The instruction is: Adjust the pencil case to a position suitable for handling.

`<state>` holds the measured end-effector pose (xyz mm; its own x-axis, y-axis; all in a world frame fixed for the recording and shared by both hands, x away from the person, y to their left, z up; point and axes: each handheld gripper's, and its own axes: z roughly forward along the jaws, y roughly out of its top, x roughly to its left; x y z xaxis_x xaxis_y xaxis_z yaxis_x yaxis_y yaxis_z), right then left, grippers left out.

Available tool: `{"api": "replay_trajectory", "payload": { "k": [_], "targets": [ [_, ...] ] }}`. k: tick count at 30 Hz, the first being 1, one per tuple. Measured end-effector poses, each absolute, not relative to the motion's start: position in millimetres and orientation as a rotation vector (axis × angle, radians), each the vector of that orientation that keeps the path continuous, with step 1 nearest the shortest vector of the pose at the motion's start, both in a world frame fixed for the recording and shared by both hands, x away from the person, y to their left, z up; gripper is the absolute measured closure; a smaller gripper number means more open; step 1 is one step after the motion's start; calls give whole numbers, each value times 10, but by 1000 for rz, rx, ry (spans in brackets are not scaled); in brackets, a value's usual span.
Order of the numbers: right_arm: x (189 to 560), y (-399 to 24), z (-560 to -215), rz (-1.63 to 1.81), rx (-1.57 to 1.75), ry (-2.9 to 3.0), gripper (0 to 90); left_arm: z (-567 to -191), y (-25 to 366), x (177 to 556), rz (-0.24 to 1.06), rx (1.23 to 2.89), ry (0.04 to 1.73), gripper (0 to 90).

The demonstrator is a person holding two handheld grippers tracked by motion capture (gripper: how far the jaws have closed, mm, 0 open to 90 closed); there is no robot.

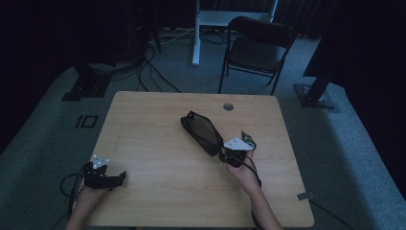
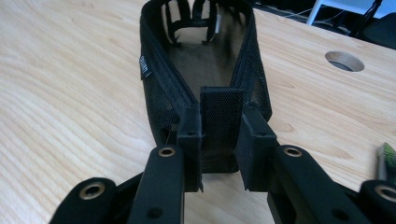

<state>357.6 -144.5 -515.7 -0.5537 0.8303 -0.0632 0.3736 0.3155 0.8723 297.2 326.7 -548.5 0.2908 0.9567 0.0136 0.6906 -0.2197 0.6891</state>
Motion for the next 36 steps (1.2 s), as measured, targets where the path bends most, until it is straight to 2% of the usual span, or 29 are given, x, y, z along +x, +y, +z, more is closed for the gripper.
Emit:
{"api": "replay_trajectory", "payload": {
  "k": [36],
  "targets": [
    [2906,-1914,-5241,1148,1125,2003,733,-5486,3268,2973,602,1991,1465,7]
  ]
}}
